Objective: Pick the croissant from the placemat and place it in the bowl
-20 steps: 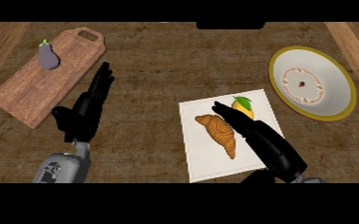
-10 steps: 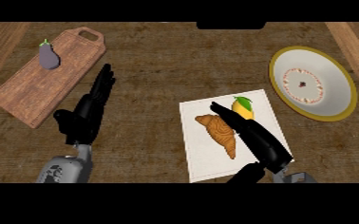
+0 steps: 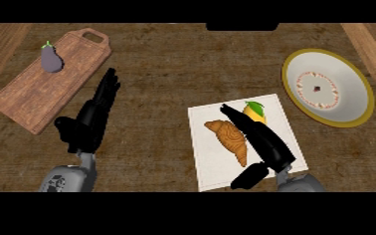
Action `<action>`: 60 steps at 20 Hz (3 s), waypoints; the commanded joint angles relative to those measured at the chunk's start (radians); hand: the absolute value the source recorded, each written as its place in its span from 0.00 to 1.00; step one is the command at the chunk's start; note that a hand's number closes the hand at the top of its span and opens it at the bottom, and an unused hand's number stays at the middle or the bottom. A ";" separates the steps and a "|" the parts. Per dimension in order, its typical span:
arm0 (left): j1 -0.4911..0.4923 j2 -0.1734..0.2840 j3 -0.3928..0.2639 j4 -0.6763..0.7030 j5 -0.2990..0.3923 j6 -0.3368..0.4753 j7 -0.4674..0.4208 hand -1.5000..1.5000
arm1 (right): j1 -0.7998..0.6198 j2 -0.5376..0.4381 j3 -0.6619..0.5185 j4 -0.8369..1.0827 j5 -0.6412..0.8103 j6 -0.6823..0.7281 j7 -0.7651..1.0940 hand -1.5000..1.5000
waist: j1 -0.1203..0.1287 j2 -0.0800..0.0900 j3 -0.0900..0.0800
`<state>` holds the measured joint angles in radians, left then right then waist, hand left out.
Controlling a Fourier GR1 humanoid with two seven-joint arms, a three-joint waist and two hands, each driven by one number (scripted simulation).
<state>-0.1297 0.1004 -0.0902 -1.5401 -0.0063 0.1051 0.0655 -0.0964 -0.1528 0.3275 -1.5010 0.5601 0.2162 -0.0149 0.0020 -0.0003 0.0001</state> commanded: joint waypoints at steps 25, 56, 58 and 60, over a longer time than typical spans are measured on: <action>-0.009 -0.036 0.026 -0.011 -0.028 -0.015 0.030 0.50 | 0.104 -0.004 -0.032 0.051 0.063 0.032 -0.218 1.00 | -0.025 -0.003 0.000; -0.023 -0.038 0.028 -0.005 -0.043 -0.041 0.019 0.50 | -0.057 -0.169 -0.437 -0.937 -0.431 0.078 0.526 1.00 | 0.006 0.001 -0.002; -0.029 -0.051 0.023 -0.049 -0.050 -0.015 0.078 0.50 | -0.109 -0.230 -0.533 -0.901 -0.494 0.108 0.556 1.00 | 0.002 -0.001 -0.001; 0.018 -0.016 0.052 -0.025 -0.030 -0.057 0.001 0.50 | -0.197 -0.206 -0.452 -0.795 -0.377 0.062 0.575 1.00 | 0.007 0.001 -0.001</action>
<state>-0.1467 0.0689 -0.0504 -1.5613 -0.0429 0.0663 0.1009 -0.1585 -0.3395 -0.1199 -2.3664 0.1517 0.3020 0.4587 0.0059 0.0001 -0.0015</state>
